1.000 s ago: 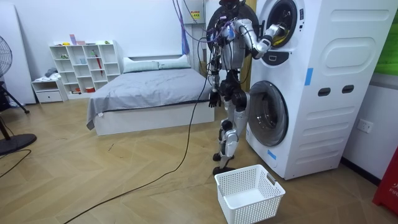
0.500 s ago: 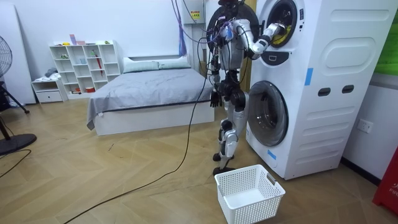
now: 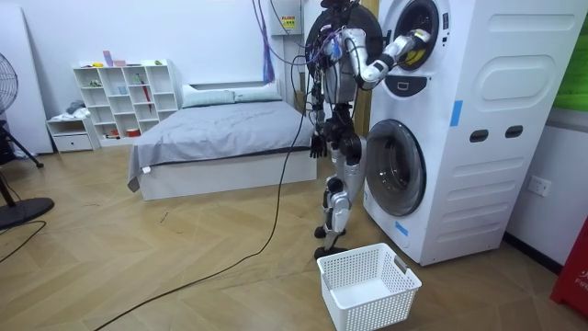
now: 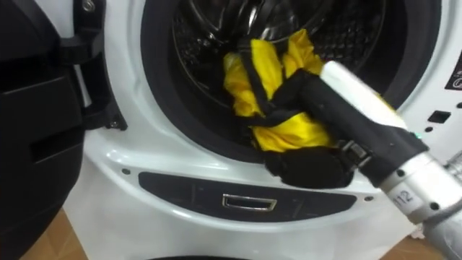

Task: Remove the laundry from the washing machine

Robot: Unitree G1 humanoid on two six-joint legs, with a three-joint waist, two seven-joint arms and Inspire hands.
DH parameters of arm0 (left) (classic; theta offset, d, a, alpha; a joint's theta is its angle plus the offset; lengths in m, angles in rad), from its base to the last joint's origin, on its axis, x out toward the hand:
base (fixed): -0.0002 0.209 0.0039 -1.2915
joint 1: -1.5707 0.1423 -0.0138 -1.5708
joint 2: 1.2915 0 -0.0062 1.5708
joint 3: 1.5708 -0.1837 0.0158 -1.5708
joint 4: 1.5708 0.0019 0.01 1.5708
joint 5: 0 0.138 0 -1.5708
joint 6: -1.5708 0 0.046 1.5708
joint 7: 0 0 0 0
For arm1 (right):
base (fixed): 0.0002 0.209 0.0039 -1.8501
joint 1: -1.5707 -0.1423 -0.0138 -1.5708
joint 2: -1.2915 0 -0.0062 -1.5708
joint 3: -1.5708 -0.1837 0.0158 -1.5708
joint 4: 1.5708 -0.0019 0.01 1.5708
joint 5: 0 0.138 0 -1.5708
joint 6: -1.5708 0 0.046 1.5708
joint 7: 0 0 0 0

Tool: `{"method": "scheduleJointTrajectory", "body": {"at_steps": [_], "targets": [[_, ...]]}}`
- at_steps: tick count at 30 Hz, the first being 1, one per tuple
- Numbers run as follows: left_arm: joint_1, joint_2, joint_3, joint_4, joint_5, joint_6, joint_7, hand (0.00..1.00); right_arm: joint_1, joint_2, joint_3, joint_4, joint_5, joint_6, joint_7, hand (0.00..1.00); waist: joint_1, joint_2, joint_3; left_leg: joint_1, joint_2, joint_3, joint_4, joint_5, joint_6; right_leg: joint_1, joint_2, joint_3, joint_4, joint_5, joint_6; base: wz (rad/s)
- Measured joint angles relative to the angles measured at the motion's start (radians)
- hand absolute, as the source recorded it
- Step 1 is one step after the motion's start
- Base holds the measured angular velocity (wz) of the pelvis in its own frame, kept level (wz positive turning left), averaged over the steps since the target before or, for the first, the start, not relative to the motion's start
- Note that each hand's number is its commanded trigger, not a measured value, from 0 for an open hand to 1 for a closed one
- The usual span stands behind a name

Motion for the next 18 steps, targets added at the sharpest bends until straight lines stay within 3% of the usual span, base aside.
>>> {"method": "scheduleJointTrajectory", "body": {"at_steps": [6, 10, 13, 18], "targets": [[0.009, -0.003, 0.004, 0.0, 0.012, -0.007, 0.008, 0.0, 0.088, 0.022, -0.04, -0.005, 0.058, -0.055, -0.041, 1.0, -0.011, 0.008, -0.0046, 0.007, 0.001, 0.011, 0.001, -0.003, 0.005, 0.007, -0.001, 0.009, -0.002, 0.007, 0.01, -0.03], [0.013, -0.006, -0.006, 0.0, 0.016, -0.006, 0.027, 0.0, 0.135, 0.038, -0.04, 0.001, 0.162, -0.059, -0.087, 1.0, -0.026, 0.013, -0.0067, 0.02, 0.004, 0.03, -0.013, -0.006, 0.009, 0.012, 0.001, 0.055, 0.0, 0.007, 0.01, -0.11], [0.011, -0.006, -0.01, -0.002, 0.02, -0.006, 0.042, 0.0, 0.154, 0.038, -0.041, 0.002, 0.183, -0.065, -0.102, 1.0, -0.026, 0.015, -0.0076, 0.02, 0.008, 0.042, -0.013, -0.006, 0.01, 0.01, 0.004, 0.068, 0.0, 0.011, 0.012, -0.12], [-0.007, -0.007, -0.004, -0.002, 0.045, -0.005, 0.056, 0.0, 0.185, 0.038, -0.041, -0.003, 0.213, -0.066, -0.12, 1.0, -0.027, 0.024, -0.0112, 0.026, 0.016, 0.082, -0.021, -0.006, 0.011, -0.004, 0.008, 0.132, 0.0, 0.014, 0.015, -0.22]]}}
